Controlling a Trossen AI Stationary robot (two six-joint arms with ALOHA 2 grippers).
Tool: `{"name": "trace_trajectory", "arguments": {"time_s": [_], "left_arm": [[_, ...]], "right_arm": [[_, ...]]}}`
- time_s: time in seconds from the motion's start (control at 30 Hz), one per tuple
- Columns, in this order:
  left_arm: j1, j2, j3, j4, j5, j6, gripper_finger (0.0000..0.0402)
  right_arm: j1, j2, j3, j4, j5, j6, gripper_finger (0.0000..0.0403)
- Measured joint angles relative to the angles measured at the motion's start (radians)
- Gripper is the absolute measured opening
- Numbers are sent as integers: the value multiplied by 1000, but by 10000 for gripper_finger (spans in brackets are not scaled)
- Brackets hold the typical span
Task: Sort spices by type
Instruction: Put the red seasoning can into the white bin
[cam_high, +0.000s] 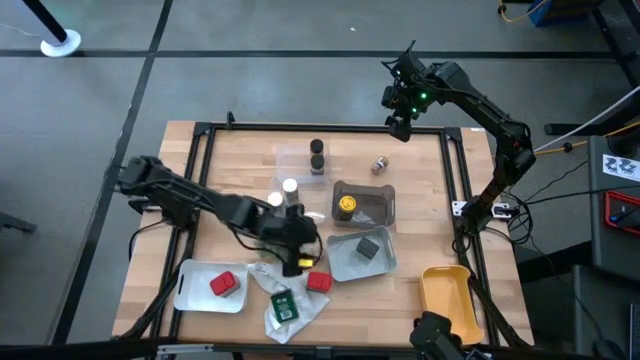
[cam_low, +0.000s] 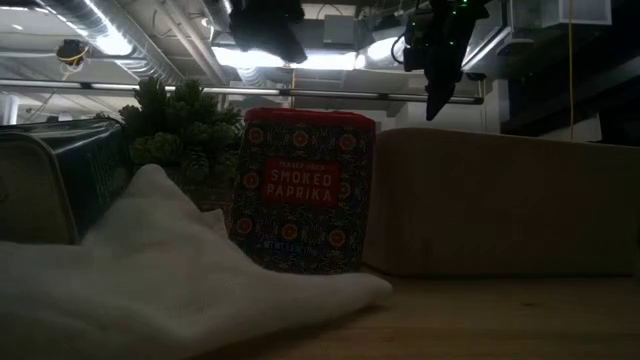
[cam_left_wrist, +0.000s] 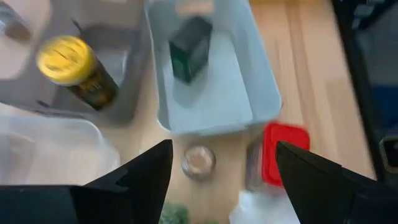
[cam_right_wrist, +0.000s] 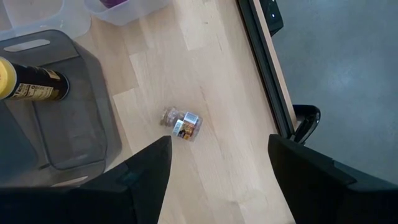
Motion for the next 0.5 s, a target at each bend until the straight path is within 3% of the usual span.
{"name": "trace_trajectory", "arguments": {"time_s": [0.23,0.5], "left_arm": [[-17,182,170,-178,68,38,266],[-13,239,207,-146,157,-24,266]], "right_arm": [[0,0,0,56,0,0,266],[0,0,0,125,0,-3,266]]}}
